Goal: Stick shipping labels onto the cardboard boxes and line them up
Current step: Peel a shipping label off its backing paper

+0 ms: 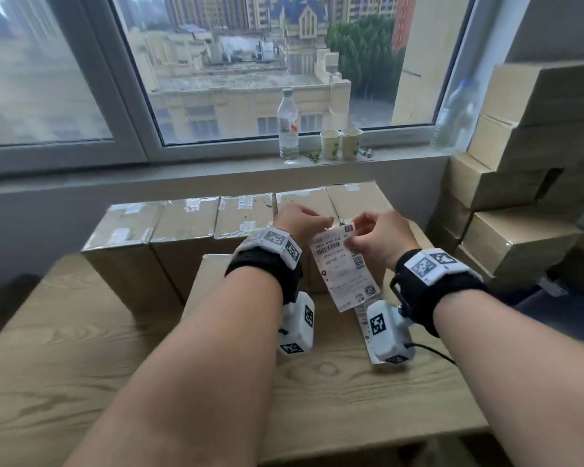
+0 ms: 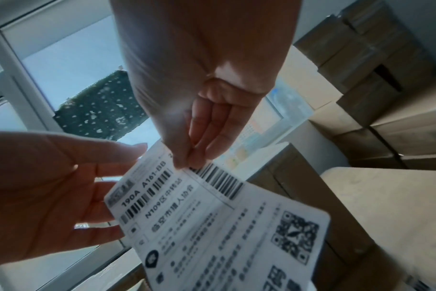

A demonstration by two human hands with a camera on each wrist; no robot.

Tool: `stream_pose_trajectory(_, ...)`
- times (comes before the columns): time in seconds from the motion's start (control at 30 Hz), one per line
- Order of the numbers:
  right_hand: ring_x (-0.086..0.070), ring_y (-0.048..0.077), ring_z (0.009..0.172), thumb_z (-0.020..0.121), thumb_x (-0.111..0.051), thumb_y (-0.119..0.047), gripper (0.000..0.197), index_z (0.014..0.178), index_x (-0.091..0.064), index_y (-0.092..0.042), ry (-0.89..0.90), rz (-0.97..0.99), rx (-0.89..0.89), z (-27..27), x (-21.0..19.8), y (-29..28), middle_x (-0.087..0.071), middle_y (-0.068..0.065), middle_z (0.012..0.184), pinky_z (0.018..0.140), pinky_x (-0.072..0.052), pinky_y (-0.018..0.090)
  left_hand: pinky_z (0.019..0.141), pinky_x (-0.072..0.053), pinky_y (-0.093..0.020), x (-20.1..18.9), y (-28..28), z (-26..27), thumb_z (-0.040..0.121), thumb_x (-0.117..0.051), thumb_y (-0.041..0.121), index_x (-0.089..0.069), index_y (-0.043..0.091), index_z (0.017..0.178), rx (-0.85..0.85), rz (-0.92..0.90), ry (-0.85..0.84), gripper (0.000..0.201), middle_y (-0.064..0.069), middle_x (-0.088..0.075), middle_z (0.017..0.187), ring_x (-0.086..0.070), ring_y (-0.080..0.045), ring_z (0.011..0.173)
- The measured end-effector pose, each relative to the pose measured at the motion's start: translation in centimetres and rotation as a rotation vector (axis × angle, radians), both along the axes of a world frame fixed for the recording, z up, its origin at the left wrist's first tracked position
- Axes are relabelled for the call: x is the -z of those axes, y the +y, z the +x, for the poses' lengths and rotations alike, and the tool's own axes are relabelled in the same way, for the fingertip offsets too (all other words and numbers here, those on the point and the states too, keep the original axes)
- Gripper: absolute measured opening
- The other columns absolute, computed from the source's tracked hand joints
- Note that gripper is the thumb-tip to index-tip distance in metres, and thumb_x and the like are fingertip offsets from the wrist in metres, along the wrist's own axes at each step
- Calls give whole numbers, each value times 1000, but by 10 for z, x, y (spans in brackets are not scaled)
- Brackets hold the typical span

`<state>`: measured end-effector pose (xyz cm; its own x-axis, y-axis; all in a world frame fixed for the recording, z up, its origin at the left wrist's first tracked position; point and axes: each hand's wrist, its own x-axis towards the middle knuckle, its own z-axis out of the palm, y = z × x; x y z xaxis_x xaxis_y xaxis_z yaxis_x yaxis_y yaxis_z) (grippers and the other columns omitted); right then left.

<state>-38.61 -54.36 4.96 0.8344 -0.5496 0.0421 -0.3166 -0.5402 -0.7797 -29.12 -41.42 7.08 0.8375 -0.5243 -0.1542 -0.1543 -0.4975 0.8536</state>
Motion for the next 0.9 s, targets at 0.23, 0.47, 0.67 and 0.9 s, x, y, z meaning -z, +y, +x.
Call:
stream_pose_trajectory(0.23, -68, 16, 87, 73, -80, -12, 26, 96, -68, -13, 11, -127, -116, 15, -23, 34, -72, 2, 93, 81, -55, 28, 90, -56, -47, -16, 38, 10, 84, -72, 24, -71, 15, 79, 80, 19, 104, 10, -16, -73, 99, -70, -30, 98)
stream_pose_trajectory(0.47, -71, 16, 76, 74, -80, -16, 18, 82, -64, -19, -56, -151, -179, 35, -27, 66, -72, 1, 84, 75, -60, 37, 88, -57, -41, -21, 70, 24, 87, -64, 14, -66, 8, 80, 34, 14, 189, 9, -10, -68, 85, -68, -23, 83)
stream_pose_trajectory(0.67, -67, 9, 78, 76, -75, -19, 14, 82, -66, -27, -144, -282, -230, 52, -32, 89, -70, -10, 80, 80, -56, 33, 61, -57, -28, -22, 92, 38, 85, -66, 4, -62, 11, 67, -51, -119, 265, 20, -4, -61, 61, -58, -15, 54)
stream_pose_trajectory(0.9, -61, 7, 71, 75, -78, -23, 23, 95, -68, -30, -173, -307, -259, 72, -40, 109, -71, -12, 90, 76, -53, 28, 75, -56, -32, -33, 112, 52, 89, -63, 3, -58, 11, 77, -66, -197, 259, 15, -6, -66, 78, -64, -16, 72)
